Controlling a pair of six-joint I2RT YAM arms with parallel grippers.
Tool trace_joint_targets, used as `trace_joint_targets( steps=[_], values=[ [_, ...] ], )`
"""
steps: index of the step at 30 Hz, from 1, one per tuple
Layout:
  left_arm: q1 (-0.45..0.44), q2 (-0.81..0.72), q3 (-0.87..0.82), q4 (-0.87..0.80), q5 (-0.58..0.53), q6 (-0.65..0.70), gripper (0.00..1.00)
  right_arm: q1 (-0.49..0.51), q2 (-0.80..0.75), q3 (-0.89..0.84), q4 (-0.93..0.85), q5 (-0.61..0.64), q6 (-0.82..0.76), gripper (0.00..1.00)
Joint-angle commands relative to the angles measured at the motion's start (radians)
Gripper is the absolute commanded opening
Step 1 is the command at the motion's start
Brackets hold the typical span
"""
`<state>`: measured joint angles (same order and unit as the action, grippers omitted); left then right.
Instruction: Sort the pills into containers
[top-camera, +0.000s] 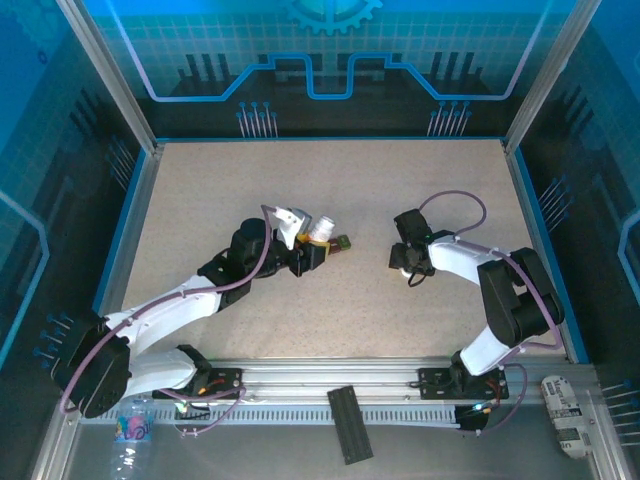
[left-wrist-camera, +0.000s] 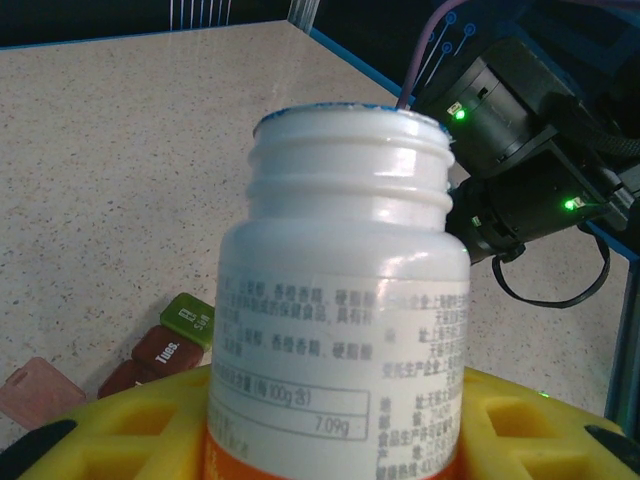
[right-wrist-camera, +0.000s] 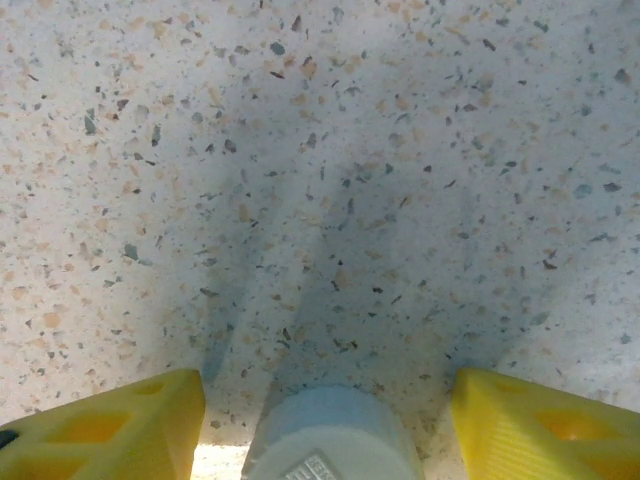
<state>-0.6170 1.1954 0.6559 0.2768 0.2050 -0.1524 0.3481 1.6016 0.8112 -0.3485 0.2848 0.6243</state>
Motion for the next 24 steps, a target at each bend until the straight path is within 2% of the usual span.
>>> trace_joint_targets(
  steps=[1, 7, 10, 16, 24],
  values=[
    [0.006, -0.028, -0.010, 0.022, -0.012, 0.001, 0.00, 0.005, -0.058, -0.019, -0.017, -0.034, 0.002, 0.68],
    [0.007, -0.054, -0.028, -0.016, -0.033, 0.005, 0.00, 0.008, -0.222, -0.004, -0.051, -0.103, -0.024, 0.70],
    [0.010, -0.066, -0.045, -0.036, -0.070, -0.008, 0.00, 0.010, -0.240, 0.052, -0.082, -0.157, -0.060, 0.71],
    [0.032, -0.063, -0.065, -0.089, -0.167, -0.039, 0.00, 0.062, -0.120, 0.247, -0.149, -0.192, -0.145, 0.72],
    [0.102, -0.045, -0.082, -0.112, -0.181, -0.074, 0.00, 0.159, 0.180, 0.537, -0.229, -0.152, -0.228, 0.73]
  ],
)
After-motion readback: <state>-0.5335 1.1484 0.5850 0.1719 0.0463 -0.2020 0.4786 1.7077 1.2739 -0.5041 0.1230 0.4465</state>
